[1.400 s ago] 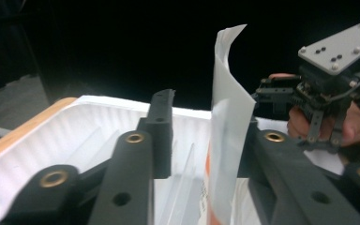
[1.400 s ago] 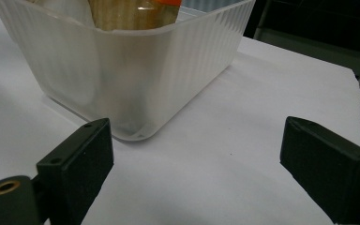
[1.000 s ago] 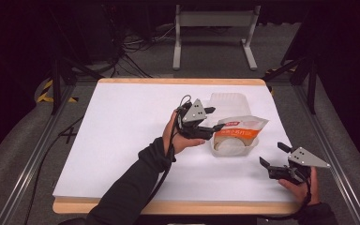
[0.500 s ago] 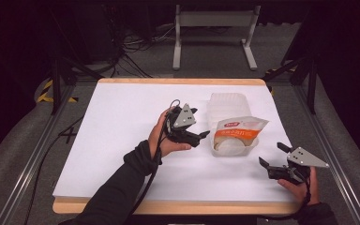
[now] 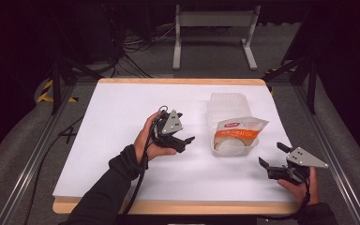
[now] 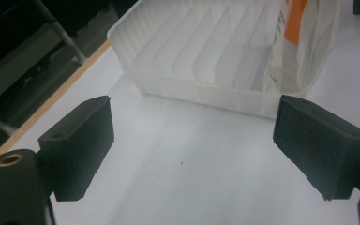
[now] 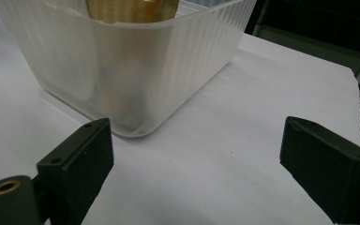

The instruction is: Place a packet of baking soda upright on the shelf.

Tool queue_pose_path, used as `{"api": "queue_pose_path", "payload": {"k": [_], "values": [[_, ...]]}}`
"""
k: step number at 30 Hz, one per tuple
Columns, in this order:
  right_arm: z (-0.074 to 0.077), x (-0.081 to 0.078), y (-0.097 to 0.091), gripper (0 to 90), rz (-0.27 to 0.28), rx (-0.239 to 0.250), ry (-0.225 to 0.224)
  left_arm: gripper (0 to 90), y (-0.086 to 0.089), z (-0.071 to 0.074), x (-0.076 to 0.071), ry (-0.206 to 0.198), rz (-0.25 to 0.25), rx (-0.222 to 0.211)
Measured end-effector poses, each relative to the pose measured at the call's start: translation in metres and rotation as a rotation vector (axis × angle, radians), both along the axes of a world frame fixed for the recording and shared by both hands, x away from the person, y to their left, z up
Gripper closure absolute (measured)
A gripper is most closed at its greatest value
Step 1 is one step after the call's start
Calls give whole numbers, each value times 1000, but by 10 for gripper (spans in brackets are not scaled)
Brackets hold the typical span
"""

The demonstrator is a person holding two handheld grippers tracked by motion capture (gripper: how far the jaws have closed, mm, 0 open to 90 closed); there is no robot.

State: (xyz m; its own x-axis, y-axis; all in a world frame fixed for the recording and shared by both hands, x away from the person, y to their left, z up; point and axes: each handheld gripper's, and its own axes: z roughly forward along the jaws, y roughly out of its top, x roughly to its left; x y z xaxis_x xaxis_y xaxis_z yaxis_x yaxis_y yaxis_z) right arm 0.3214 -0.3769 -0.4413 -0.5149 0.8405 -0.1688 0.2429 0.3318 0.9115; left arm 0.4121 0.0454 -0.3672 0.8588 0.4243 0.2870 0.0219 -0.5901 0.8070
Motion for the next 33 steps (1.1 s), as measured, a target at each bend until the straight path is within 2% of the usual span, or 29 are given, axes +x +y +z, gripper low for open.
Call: {"api": "queue_pose_path", "payload": {"k": [2,6,14,16,33], "values": [[0,0,0,106,0,0,0,129,3,-1,-2,3,1,12],[0,0,0,106,0,-2,-2,123,11,-1,-5,4,7,8],[0,0,1,105,-2,-5,0,114,31,-8,-10,14,31,40],[0,0,1,105,-2,-8,0,115,37,-10,-10,3,47,59],[0,0,2,105,-5,-13,1,92,85,-33,-14,47,125,97]]}}
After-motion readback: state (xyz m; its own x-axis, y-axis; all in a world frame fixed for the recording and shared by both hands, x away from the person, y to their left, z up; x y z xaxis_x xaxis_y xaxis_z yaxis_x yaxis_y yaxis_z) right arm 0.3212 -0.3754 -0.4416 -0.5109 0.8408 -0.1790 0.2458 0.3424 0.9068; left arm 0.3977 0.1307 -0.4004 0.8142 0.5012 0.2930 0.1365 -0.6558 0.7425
